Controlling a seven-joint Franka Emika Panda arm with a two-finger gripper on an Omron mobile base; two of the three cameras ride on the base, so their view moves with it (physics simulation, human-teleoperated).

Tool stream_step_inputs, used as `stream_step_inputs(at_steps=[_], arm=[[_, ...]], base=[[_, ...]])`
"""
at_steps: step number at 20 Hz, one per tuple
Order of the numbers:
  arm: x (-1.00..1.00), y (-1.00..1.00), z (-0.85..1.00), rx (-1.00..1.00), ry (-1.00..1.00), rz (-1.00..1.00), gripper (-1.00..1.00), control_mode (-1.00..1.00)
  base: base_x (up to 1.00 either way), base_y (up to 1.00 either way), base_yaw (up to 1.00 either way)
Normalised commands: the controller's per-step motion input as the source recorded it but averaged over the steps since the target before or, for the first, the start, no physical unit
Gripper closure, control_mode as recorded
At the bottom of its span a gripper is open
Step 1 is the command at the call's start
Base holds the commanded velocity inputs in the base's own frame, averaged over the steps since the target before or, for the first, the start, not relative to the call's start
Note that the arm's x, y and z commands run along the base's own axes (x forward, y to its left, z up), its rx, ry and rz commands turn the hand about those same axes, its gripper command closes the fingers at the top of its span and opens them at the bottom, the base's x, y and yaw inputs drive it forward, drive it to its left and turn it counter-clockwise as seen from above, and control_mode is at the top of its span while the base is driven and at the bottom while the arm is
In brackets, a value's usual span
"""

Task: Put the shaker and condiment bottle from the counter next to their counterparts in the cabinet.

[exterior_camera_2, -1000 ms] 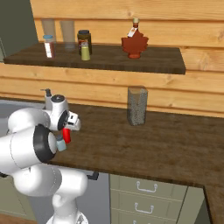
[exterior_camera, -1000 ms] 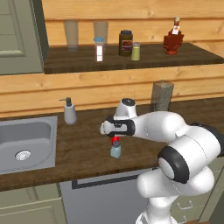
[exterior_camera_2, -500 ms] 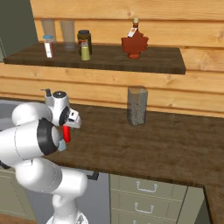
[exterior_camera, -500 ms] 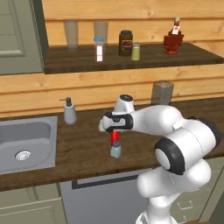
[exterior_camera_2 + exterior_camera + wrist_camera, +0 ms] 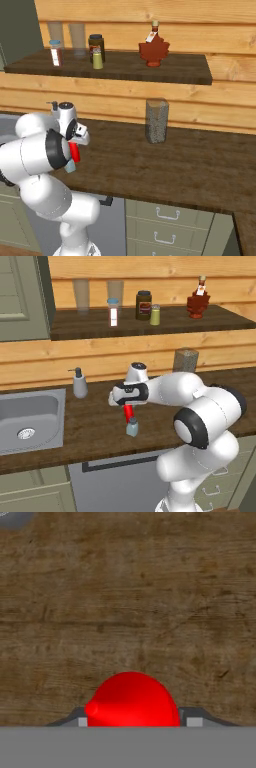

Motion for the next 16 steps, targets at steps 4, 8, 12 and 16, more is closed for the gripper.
stream_step_inputs(at_steps=[4,8,12,16], arm=[[-0.02,0.0,0.06,0.03,0.0,0.0,1.0,-1.0],[-0.09,-0.1,0.74,0.1,-0.05,0.0,1.0,-1.0],[-0.03,-0.19,0.81,0.15,-0.06,0.0,1.0,-1.0],[0.0,0.0,-0.04,0.01,0.03,0.0,1.0,-1.0]], base=[[0.0,0.0,0.0],[0.0,0.0,0.0],[0.0,0.0,0.0],[0.0,0.0,0.0]])
